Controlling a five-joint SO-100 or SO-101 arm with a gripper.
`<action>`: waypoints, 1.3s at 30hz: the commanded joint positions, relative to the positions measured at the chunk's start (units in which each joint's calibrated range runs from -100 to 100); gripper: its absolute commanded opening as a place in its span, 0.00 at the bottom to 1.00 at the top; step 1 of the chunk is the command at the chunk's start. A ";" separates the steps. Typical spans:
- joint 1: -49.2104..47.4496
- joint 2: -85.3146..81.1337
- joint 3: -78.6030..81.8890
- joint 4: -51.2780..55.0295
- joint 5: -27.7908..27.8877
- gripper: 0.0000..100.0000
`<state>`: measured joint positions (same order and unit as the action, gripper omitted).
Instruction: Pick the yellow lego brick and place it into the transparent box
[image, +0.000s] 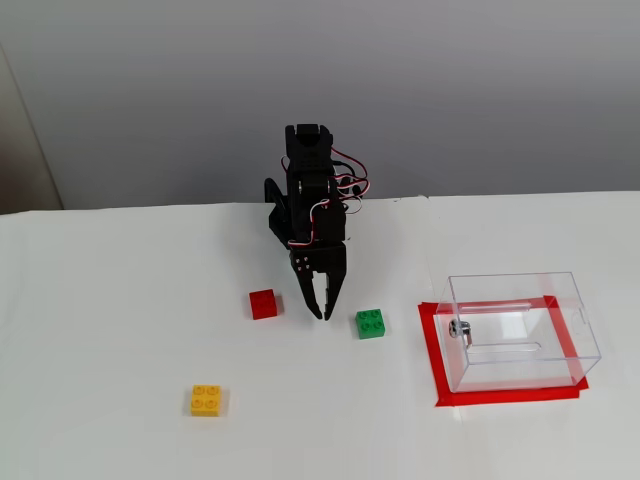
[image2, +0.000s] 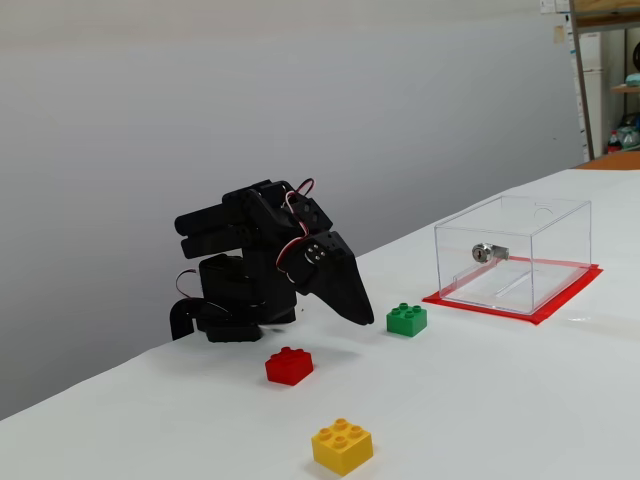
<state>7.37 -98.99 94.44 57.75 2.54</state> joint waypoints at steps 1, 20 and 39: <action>0.58 0.00 -4.02 0.03 -0.19 0.02; 0.65 17.31 -30.61 7.52 -0.30 0.02; 20.24 38.61 -57.10 8.30 -6.87 0.02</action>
<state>24.36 -62.37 41.13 65.72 -3.22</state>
